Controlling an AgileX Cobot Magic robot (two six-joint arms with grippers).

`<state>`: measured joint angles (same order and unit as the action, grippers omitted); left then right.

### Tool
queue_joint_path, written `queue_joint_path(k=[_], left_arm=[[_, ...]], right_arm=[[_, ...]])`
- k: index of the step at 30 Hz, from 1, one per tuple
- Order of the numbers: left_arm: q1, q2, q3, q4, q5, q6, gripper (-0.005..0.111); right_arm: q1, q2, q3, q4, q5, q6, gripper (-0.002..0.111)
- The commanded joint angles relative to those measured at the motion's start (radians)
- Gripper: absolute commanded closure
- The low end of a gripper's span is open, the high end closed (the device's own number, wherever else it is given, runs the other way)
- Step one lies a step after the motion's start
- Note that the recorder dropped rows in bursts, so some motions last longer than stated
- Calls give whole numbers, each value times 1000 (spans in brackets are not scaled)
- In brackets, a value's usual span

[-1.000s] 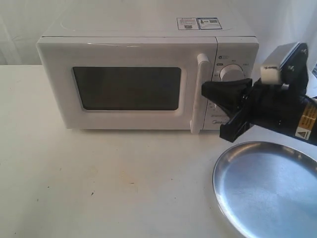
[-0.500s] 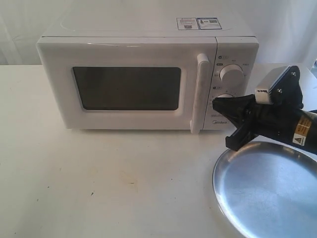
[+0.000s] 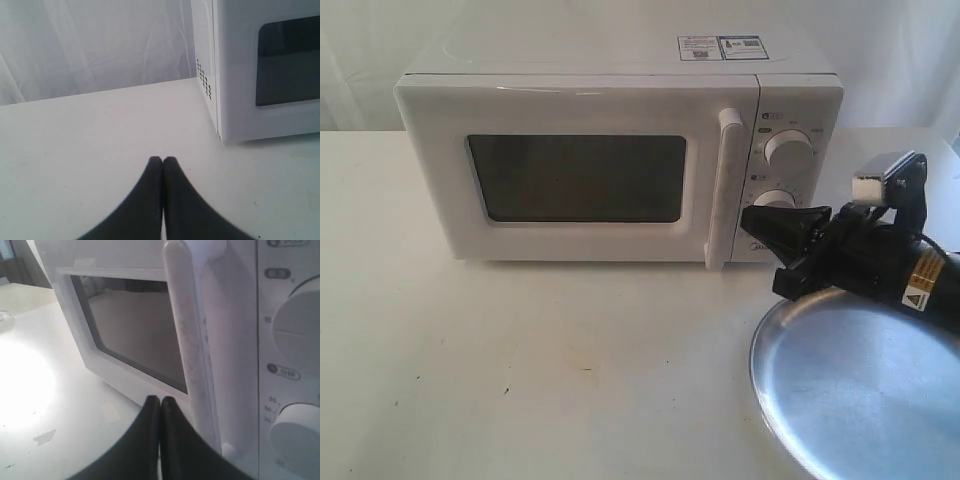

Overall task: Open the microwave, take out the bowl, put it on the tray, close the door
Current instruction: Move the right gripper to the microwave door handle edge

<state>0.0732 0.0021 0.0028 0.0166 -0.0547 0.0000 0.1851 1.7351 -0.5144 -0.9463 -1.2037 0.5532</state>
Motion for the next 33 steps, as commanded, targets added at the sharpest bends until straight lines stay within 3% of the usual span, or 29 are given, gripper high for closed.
queue_joint_path(k=[1, 19, 21, 23, 27, 33], left_arm=[[0, -2, -3, -8, -5, 0, 107], [0, -2, -3, -8, -5, 0, 107], [0, -2, -3, -8, -5, 0, 107], [0, -2, -3, -8, -5, 0, 107], [0, -2, -3, -8, -5, 0, 107], [0, -2, -3, -8, -5, 0, 107]], right_arm=[[-5, 1, 30, 10, -11, -102, 108], [-5, 1, 27, -10, -17, -214, 108], [-5, 1, 27, -4, -17, -271, 104], [-5, 1, 25, 7, -17, -291, 93], [-5, 1, -3, 39, -17, -314, 60], [-5, 3, -81, 1, 58, -257, 58]])
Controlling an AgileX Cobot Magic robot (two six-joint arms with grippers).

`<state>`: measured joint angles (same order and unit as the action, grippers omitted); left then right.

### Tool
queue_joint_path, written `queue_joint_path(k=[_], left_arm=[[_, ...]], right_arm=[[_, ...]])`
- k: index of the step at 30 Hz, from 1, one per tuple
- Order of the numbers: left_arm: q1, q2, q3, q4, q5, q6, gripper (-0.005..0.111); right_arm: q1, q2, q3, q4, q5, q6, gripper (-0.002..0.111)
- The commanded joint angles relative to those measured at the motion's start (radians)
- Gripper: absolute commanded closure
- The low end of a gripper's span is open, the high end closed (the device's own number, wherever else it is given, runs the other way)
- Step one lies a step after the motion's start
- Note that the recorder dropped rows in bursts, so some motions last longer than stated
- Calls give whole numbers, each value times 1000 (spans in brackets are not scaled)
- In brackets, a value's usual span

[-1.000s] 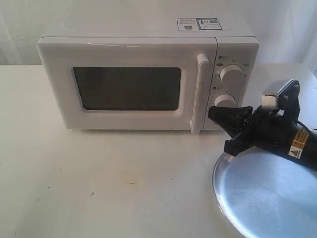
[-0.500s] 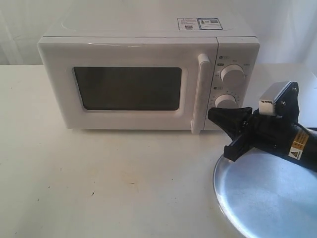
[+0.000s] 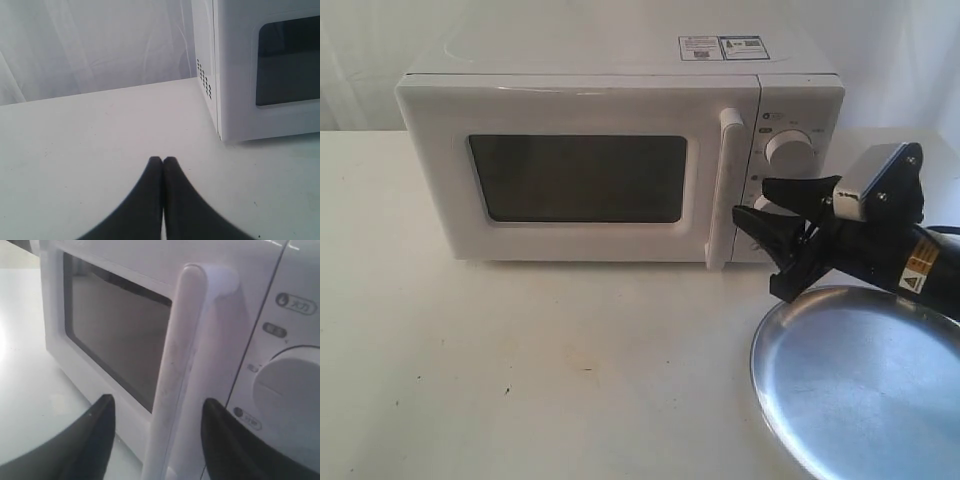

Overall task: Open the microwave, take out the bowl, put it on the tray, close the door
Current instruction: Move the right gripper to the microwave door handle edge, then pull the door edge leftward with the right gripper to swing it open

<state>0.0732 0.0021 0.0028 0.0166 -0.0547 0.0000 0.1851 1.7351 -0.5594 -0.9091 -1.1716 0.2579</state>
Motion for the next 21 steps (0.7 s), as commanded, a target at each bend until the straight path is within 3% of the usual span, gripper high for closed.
queue_joint_path(k=[1, 10, 17, 19, 20, 21], left_arm=[[0, -2, -3, -8, -5, 0, 107], [0, -2, -3, -8, -5, 0, 107], [0, -2, -3, -8, -5, 0, 107], [0, -2, -3, -8, -5, 0, 107], [0, -2, -3, -8, -5, 0, 107], [0, -2, -3, -8, -5, 0, 107]], right_arm=[[-5, 3, -49, -62, 35, 67, 58], [3, 121, -151, -93, 67, 139, 62], [78, 194, -234, -118, 27, 148, 66], [83, 194, -238, -114, 25, 139, 90], [83, 194, -238, -114, 25, 128, 108], [83, 194, -238, -121, 25, 130, 108]])
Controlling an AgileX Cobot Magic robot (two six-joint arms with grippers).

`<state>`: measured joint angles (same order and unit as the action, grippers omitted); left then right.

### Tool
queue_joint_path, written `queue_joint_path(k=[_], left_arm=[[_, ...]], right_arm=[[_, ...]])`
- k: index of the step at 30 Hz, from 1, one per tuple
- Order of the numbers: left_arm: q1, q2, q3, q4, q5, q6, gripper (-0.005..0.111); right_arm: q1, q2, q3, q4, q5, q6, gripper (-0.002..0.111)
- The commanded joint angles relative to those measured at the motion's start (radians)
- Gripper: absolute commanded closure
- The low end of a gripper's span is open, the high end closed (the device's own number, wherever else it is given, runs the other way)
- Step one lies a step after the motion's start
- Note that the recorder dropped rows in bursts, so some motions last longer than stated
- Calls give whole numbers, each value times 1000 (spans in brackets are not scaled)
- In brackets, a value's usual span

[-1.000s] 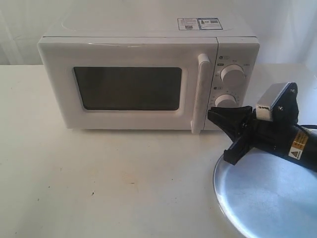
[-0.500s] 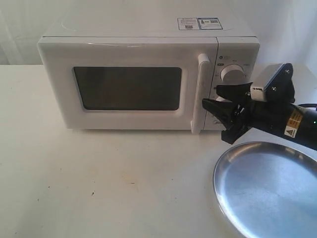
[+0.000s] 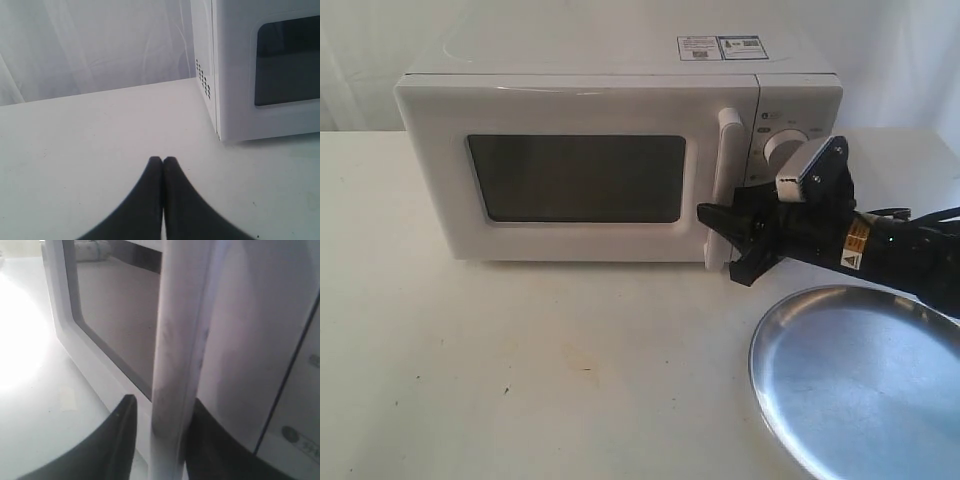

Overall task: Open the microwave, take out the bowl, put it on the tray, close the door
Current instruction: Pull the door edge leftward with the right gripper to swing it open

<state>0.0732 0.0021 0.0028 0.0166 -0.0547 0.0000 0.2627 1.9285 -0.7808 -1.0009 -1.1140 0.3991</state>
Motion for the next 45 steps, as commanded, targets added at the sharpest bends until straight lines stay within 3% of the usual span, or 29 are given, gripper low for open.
queue_joint_path(k=[1, 9, 18, 21, 26, 28, 30, 35, 38, 45], left_arm=[[0, -2, -3, -8, -5, 0, 107], [0, -2, -3, -8, -5, 0, 107], [0, -2, -3, -8, -5, 0, 107], [0, -2, -3, -8, -5, 0, 107], [0, -2, -3, -8, -5, 0, 107], [0, -2, -3, -8, -5, 0, 107], [0, -2, -3, -8, -5, 0, 107], [0, -2, -3, -8, -5, 0, 107], [0, -2, -3, -8, -5, 0, 107], [0, -2, -3, -8, -5, 0, 107]], right_arm=[[5, 1, -15, -53, -37, -12, 108], [5, -78, 18, -422, -107, 52, 108], [-30, -310, 186, -481, -101, 120, 108], [-34, -482, 271, -488, 94, 299, 108], [-34, -752, 380, -549, 149, 494, 108], [-34, -854, 387, -544, 404, 667, 108], [-34, -880, 387, -335, 594, 595, 108], [-34, -788, 387, -46, 333, 265, 108], [-34, -710, 381, 53, 205, 187, 108], [-9, -523, 351, 43, 50, 134, 108]])
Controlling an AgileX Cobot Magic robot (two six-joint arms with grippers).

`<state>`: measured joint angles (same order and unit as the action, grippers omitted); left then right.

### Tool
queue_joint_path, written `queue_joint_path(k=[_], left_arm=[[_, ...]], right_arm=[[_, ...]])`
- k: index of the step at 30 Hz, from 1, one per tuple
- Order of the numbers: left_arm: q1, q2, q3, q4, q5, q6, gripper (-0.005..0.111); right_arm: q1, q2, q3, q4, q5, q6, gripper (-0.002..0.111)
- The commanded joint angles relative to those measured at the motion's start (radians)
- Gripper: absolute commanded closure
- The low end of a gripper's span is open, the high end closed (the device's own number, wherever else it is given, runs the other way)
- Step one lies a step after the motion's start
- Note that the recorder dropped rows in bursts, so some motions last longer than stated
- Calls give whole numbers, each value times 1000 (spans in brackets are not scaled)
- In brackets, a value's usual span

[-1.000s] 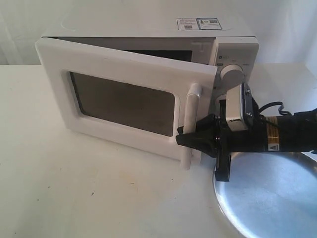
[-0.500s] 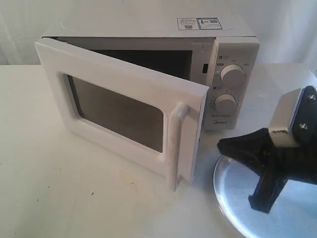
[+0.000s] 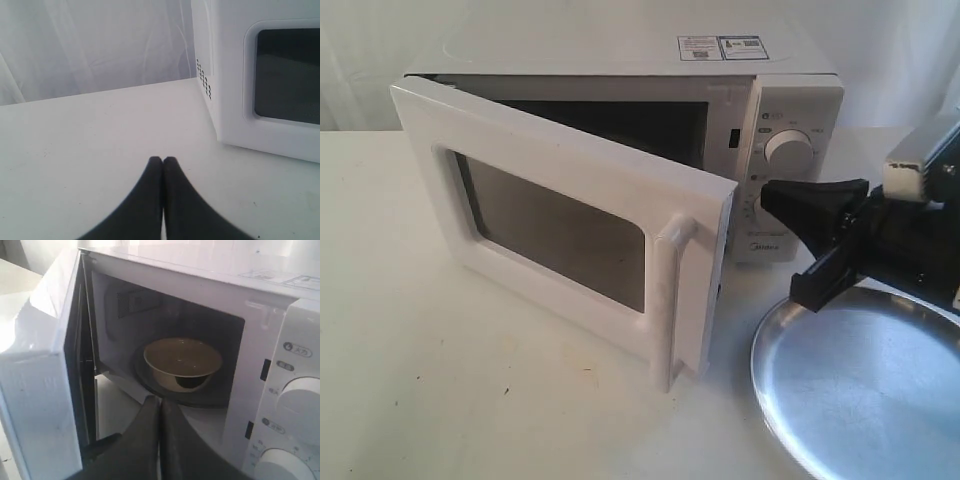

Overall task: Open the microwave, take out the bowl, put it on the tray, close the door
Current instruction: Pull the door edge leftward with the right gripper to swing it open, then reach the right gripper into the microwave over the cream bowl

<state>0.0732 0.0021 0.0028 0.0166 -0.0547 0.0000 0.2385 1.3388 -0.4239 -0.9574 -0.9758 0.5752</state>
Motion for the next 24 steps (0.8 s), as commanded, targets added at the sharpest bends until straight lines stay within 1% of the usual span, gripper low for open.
queue_joint_path(k=[1, 8, 11, 15, 17, 20, 24], left_arm=[[0, -2, -3, -8, -5, 0, 107], [0, -2, -3, -8, -5, 0, 107], [0, -2, -3, -8, -5, 0, 107], [0, -2, -3, -8, -5, 0, 107], [0, -2, -3, -8, -5, 0, 107], [0, -2, -3, -8, -5, 0, 107], [0, -2, -3, -8, -5, 0, 107]], right_arm=[[25, 81, -7, -12, -109, -51, 108], [72, 107, -11, -249, -192, -59, 108], [72, 107, -11, -288, -234, -59, 108], [72, 107, -11, -201, -205, -75, 108], [95, 118, -13, -127, -175, -85, 108], [175, 170, -49, -50, -135, -155, 108], [262, 255, -161, 39, 16, -172, 108]])
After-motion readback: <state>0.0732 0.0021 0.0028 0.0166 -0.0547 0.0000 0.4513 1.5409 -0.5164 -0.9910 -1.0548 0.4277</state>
